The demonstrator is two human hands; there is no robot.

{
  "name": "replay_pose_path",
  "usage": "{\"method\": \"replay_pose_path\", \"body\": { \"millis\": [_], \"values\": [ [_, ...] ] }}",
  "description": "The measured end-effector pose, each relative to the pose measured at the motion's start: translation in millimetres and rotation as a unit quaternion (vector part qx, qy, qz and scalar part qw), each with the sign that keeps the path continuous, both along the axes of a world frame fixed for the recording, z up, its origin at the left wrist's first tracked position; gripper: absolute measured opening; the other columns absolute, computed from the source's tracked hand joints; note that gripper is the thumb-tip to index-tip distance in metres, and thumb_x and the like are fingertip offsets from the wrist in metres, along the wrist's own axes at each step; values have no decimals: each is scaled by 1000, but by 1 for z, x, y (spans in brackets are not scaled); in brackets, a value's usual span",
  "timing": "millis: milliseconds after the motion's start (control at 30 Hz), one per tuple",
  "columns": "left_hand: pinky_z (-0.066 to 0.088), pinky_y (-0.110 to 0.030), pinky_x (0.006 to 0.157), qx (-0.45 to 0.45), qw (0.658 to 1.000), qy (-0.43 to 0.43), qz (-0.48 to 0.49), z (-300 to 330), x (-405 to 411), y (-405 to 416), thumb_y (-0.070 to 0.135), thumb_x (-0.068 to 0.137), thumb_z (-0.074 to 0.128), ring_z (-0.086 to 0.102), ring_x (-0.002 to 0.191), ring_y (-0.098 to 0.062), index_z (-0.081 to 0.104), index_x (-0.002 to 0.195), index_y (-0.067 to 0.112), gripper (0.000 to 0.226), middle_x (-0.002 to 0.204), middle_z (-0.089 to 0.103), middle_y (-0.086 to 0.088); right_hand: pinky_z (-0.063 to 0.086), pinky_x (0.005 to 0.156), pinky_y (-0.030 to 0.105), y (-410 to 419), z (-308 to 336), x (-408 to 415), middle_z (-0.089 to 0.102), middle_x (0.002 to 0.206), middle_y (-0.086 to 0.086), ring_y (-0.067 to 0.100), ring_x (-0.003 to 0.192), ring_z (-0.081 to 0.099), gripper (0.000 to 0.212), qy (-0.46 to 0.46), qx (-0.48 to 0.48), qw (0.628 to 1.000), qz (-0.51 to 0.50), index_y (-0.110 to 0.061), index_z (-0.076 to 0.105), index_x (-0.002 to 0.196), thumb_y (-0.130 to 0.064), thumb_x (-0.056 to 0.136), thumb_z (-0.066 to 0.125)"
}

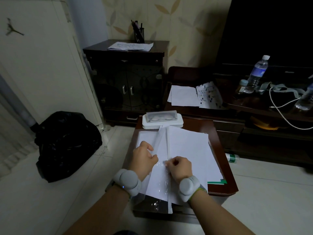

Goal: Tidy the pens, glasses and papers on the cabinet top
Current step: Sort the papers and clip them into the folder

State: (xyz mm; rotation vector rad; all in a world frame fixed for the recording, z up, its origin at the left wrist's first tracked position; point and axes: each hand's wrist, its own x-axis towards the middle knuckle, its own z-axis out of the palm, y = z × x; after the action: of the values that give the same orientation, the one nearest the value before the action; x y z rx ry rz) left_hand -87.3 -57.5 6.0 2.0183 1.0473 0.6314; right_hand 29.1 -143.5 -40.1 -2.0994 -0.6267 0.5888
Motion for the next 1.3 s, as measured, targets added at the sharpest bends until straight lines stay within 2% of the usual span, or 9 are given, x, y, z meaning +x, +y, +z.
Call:
{"method": "replay_pose_path", "body": {
  "millis": [133,300,433,733,833,933,1067,1200,1300],
  "values": [
    [45,-20,72,28,999,21,-24,-4,0,-1,9,84,57,56,70,-18,60,114,0,31,60,54,2,37,96,40,-22,5,29,45,128,16,35,119,42,51,-143,-121,965,-182,-9,50,125,-31,83,66],
    [49,-25,67,-3,1000,10,-25,-17,2,-7,8,82,59,43,52,-7,69,89,-1,16,46,41,11,38,97,40,-31,9,47,42,126,18,35,116,44,80,-93,-210,948,-221,-3,46,122,-46,64,81],
    [36,-22,59,-6,1000,-3,-23,-17,4,-11,5,79,57,30,51,-15,56,57,7,22,48,32,2,43,93,41,-31,10,52,40,124,17,37,110,49,71,-82,-195,956,-204,-1,52,118,-39,66,82],
    [39,-21,58,-45,999,-28,-12,-14,1,-12,2,81,60,34,44,-6,46,49,6,35,35,36,9,40,92,38,-36,2,42,44,125,12,33,109,48,52,-215,-204,944,-143,-8,57,113,-40,76,73],
    [37,-18,59,-44,998,-36,-11,-14,2,-13,1,80,60,37,38,-3,49,58,-5,25,41,42,-3,38,92,38,-36,1,42,45,126,12,32,112,46,53,-232,-194,942,-146,-9,55,117,-37,76,73],
    [36,-15,59,-41,998,-41,-4,-13,3,-12,2,79,62,37,41,0,56,64,-8,19,69,52,-16,41,87,39,-37,3,43,50,120,14,34,110,49,49,-187,-154,959,-148,-8,52,115,-28,76,74],
    [39,-17,60,-38,999,-34,2,-14,3,-12,3,78,62,38,42,0,60,64,-5,17,70,55,-21,44,76,34,-40,4,43,61,113,13,34,106,57,27,-124,-130,975,-133,-8,58,107,-27,88,60],
    [38,-15,58,-29,999,-21,-6,-15,2,-10,4,79,63,39,44,2,65,71,-6,13,75,60,-24,44,78,34,-43,7,44,65,109,15,35,102,58,27,-147,-113,978,-101,-7,63,102,-30,94,51],
    [41,-18,62,-25,1000,-7,-6,-16,0,-10,6,81,63,57,55,-15,69,78,-4,12,81,64,-24,44,77,34,-45,13,46,65,109,17,37,103,57,29,-174,-118,975,-75,-8,64,104,-28,97,44]
  ]
}}
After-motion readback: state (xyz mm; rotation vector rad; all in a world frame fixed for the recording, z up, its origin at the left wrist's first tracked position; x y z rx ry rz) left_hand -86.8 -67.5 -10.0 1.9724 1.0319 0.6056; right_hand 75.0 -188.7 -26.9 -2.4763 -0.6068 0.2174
